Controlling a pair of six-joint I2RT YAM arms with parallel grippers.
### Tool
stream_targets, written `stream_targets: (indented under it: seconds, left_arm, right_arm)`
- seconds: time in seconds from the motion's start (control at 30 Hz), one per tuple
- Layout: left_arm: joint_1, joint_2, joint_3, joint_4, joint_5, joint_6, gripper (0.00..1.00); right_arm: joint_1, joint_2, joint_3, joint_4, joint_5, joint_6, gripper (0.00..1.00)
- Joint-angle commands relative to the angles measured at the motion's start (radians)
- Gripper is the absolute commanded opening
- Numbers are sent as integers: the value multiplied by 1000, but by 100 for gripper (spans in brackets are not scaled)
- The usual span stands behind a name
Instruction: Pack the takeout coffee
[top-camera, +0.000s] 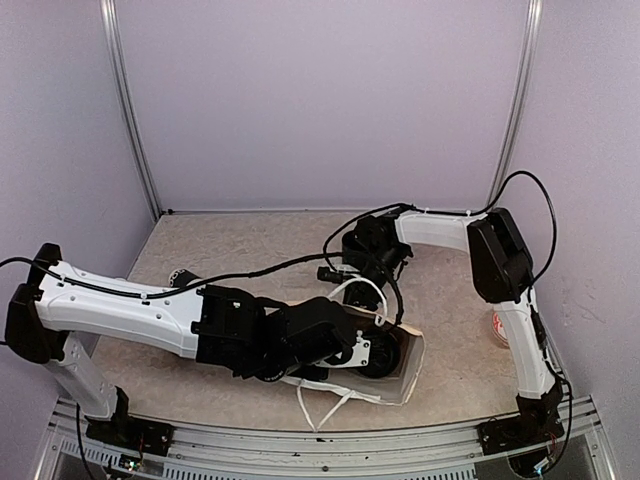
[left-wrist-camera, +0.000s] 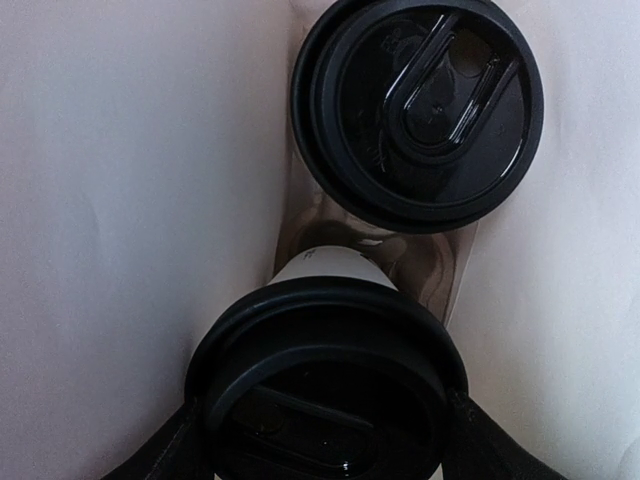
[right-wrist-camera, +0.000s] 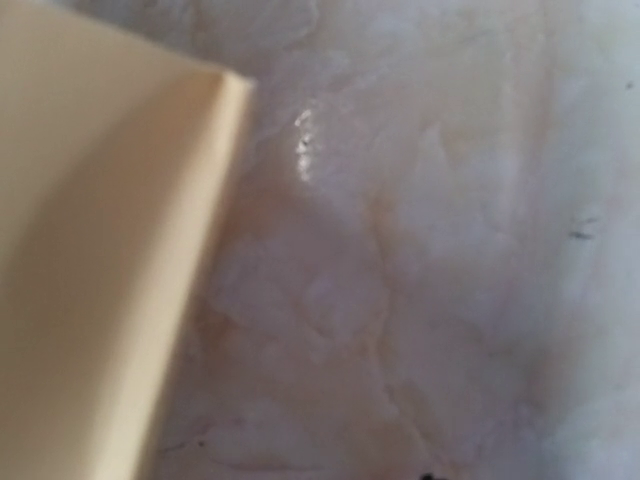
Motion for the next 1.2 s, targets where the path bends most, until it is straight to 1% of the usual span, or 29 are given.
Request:
stream_targets:
  seconds: [0.0,0.4,0.63,0.77,1.0,1.17]
  left_arm:
    - [16,-15,-12,13,14,16,63]
    - [34,5,-16,27,32,31,63]
    - [7,-18,6,-15,-3,20,63]
    - [-7,-35,8,-38,7,3,63]
    - [-9,-24,11,-20,20,20,62]
    - [-18,-37,21,-15,-30,25,62]
  right_arm:
    - [19,14,17,-33,-33,-16,42]
    - [20,27,16,-36,-37,-16,41]
    - [20,31,14,-36,-34,-12,41]
    - [20,33,15,-38,-32,-11,41]
    - [19,40,19,-41,-35,-5,41]
    - [20,38,18,-44,-35,-4,41]
